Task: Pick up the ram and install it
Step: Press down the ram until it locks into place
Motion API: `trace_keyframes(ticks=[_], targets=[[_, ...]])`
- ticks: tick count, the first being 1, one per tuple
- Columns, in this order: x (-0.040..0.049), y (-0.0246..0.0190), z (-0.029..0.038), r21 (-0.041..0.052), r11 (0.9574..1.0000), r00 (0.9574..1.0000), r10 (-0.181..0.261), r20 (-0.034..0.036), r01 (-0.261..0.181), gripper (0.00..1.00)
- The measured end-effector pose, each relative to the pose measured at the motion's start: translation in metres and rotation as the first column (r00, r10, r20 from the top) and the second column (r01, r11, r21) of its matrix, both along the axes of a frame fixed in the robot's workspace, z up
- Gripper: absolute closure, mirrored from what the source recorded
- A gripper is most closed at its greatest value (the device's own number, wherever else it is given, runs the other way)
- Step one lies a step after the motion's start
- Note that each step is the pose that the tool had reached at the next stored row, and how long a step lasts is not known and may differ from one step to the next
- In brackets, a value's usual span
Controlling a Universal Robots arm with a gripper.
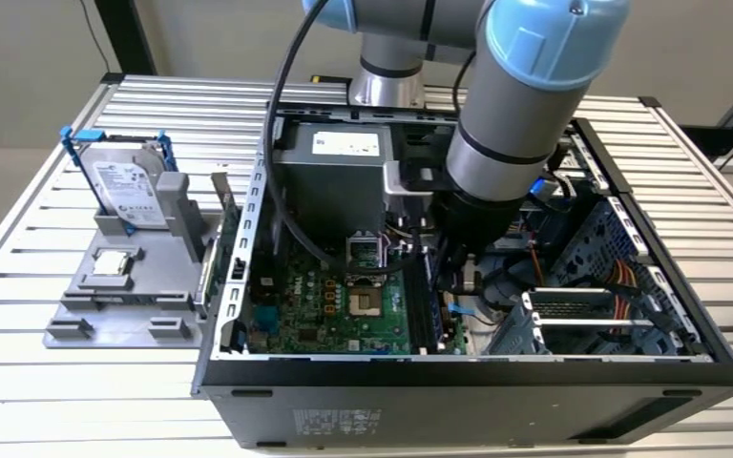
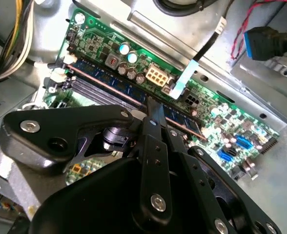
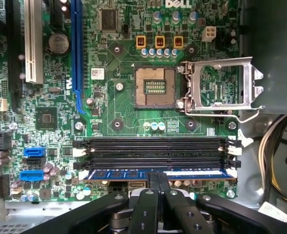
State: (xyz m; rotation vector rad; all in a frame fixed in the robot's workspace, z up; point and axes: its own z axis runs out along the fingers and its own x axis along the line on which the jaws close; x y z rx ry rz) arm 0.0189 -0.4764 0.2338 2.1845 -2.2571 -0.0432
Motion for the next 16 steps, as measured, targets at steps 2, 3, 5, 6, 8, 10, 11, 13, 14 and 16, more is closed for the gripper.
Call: trace_keyframes(ticks=[2,3,5,6,8,10,11,13,14,16], targets=[[0.0,0.0,0.0026,0.0001,1.0,1.0,0.0,0.0,0.0,1.0],[0.0,0.0,0.0036,0.0,1.0,1.0,0.0,-0.0001,0.0,1.0],[0.0,0.0,0.0052,0.0001,1.0,1.0,0.0,-0.0001,0.0,1.0],[0.0,0.0,0.0055,0.0002,1.0,1.0,0.0,-0.0001,0.0,1.0],[0.0,0.0,0.0073,0.0,1.0,1.0,0.0,-0.0004,0.0,1.0],[0.0,0.0,0.0096,0.0,1.0,1.0,0.0,-0.0004,0.0,1.0],[0.0,0.0,0.0109,-0.0002,1.0,1.0,0.0,-0.0005,0.0,1.0],[0.0,0.0,0.0135,-0.0005,1.0,1.0,0.0,-0.0004,0.0,1.0],[0.0,0.0,0.015,-0.0005,1.0,1.0,0.0,-0.0004,0.0,1.0],[0.0,0.0,0.0176,-0.0005,1.0,1.0,0.0,-0.0004,0.0,1.0]])
